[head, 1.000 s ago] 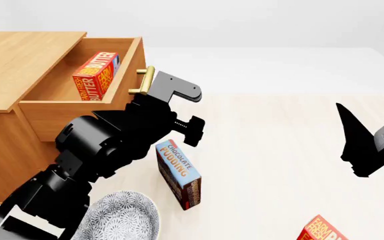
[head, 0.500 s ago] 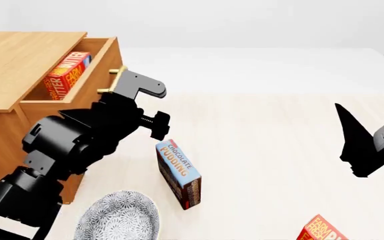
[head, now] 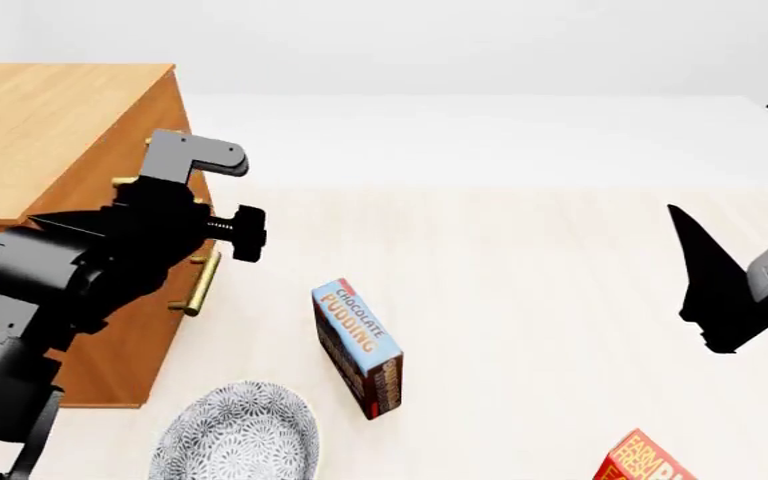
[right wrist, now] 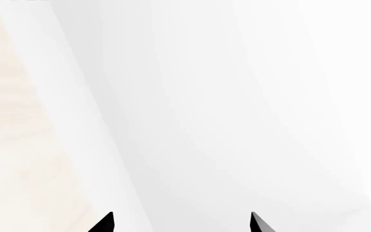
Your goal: Put the butter at the front in the top drawer of the cabinet and close it.
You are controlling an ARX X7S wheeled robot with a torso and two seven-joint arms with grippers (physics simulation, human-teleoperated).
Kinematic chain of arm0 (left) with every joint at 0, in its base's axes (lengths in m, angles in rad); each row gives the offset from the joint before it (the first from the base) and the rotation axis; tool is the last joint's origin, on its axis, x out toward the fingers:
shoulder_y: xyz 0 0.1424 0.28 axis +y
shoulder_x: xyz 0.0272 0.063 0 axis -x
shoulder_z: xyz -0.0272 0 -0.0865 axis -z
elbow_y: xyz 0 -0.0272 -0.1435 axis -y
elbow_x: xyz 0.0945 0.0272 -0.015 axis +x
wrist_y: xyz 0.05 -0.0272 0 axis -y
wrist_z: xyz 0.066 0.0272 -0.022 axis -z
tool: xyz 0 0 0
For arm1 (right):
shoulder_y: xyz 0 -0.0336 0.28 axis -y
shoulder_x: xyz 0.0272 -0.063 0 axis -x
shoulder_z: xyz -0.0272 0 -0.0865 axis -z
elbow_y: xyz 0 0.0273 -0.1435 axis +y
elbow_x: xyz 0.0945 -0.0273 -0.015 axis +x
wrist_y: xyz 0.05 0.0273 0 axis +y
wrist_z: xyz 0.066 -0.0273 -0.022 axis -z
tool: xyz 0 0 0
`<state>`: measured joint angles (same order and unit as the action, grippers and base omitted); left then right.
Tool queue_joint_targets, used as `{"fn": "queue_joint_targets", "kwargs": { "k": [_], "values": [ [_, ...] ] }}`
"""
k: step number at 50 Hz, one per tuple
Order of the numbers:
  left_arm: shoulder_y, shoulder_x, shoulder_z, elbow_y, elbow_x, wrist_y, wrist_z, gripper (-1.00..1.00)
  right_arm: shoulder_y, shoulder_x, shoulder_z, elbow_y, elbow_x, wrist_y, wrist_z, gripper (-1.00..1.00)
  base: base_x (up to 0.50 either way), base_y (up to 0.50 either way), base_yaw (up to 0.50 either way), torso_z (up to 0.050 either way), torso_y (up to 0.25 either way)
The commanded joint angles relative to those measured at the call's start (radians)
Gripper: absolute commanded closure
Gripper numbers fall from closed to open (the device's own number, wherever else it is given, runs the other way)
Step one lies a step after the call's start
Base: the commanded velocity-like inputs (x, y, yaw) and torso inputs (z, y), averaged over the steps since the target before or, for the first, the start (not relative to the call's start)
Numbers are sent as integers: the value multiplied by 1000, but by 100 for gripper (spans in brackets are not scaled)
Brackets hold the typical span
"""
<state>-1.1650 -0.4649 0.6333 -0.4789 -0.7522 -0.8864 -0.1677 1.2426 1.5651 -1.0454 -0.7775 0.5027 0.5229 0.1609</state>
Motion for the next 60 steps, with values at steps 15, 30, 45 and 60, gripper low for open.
{"fn": "queue_joint_targets", "kwargs": {
  "k": [15,30,45,60],
  "values": [
    [79,-118,-73,184,-80,-45,-61,-100,-6,-13,7,-3,1,1,3,-100,0,0,0,0,0],
    [247,-248,-163,639,-273,-120,-148,-100,8,-106,35,-7,163,81,111,-100,0,0,0,0,0],
    [326,-340,-257,946,-454,-151,-232,-100,5,-247,61,3,447,151,245,-100,0,0,0,0,0],
    [380,-478,-412,1181,-654,-115,-296,-100,61,-224,102,-132,695,261,350,-100,0,0,0,0,0]
  ]
}}
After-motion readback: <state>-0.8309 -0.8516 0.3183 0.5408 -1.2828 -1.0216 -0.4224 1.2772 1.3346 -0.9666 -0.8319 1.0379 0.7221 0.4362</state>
